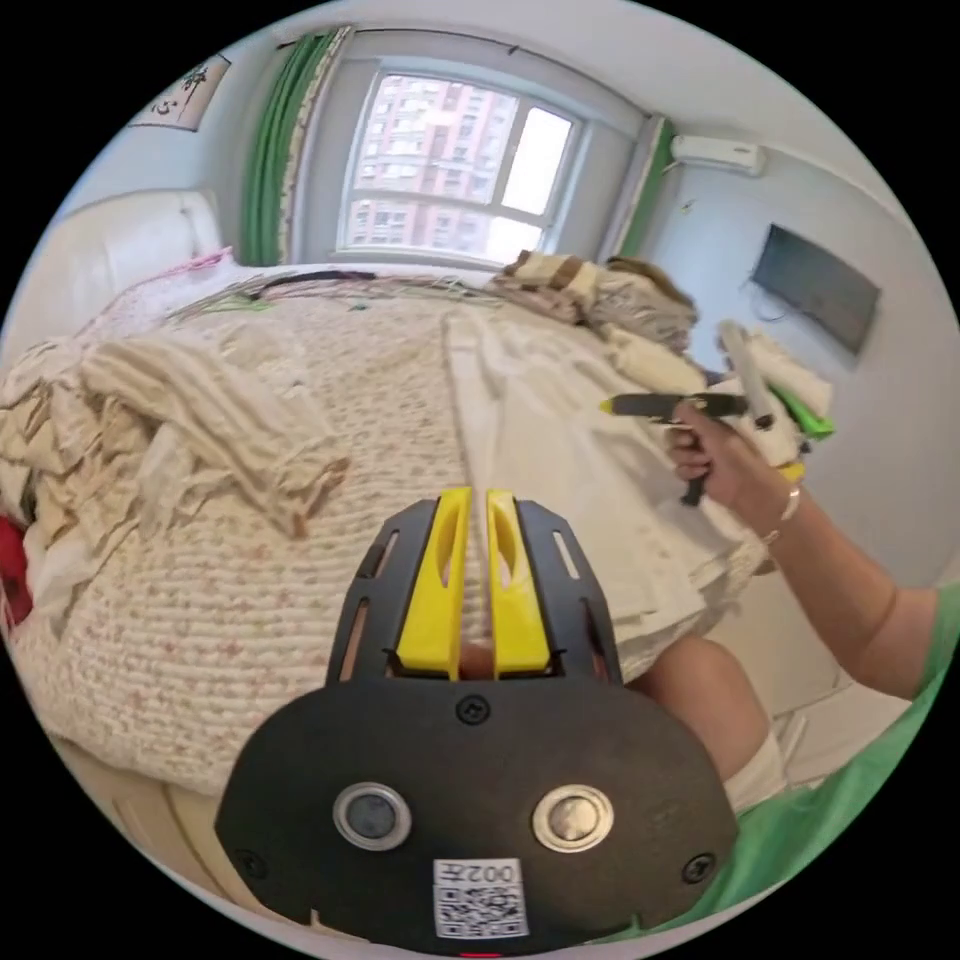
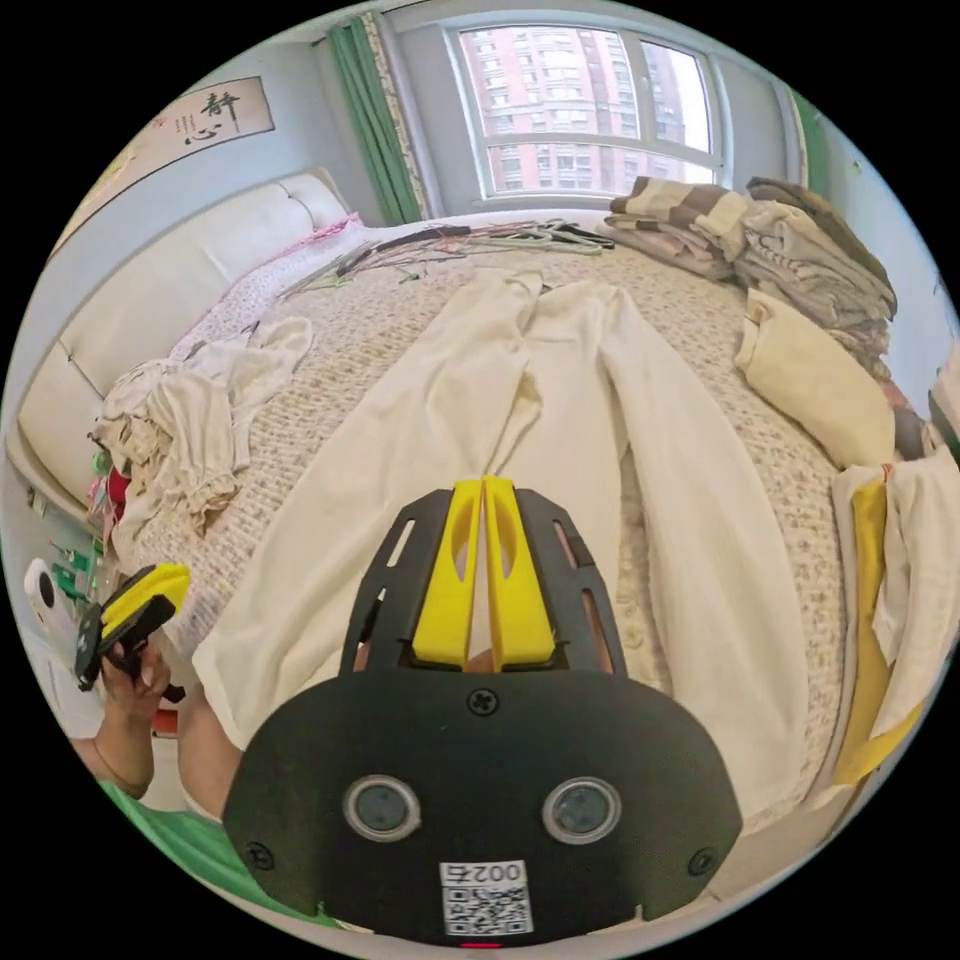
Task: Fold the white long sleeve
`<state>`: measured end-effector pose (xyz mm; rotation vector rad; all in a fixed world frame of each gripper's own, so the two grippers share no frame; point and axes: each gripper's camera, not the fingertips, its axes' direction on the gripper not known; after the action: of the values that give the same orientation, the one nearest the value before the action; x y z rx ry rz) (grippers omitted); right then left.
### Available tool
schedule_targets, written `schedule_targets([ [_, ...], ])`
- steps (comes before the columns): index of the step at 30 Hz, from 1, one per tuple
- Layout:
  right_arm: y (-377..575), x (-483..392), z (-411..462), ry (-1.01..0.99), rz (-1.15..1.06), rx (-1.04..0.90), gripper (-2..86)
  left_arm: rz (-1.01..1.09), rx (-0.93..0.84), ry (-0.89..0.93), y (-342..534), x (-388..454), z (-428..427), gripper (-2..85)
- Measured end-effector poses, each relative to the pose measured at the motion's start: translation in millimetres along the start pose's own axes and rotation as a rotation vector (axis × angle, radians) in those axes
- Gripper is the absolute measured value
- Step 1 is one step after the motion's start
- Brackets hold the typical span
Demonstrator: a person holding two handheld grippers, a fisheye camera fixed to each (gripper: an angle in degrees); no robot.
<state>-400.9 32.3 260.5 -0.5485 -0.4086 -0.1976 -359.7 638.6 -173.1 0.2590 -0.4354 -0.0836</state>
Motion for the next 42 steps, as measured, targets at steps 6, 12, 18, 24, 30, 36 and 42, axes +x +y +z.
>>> schedule_targets([
  [6,34,-57,17,0.134,-0.172,-0.140,-0.8,0.208,-0.248,-0.167,12,39,69,2.7],
  [12,71,-68,-21,0.385,-0.063,0.073,-0.7,0.005,-0.055,-0.237,33,12,34,0.0],
  [18,103,-114,-16,0.206,-0.233,-0.016,-0.8,0.030,-0.096,-0.016,43,13,37,-0.9],
  [24,131,-121,-51,0.264,-0.204,0.140,-0.8,0.015,-0.087,-0.070,63,19,40,-1.1],
  [30,150,-86,-46,0.064,-0.106,0.008,-0.8,0.040,-0.211,-0.076,69,24,63,-1.2],
  [36,212,-22,-101,0.240,0.152,0.207,-0.8,0.089,0.009,-0.091,78,38,22,-0.9],
  [42,262,18,-130,0.214,0.262,0.182,-0.8,0.157,0.025,-0.098,87,58,27,-0.9],
])
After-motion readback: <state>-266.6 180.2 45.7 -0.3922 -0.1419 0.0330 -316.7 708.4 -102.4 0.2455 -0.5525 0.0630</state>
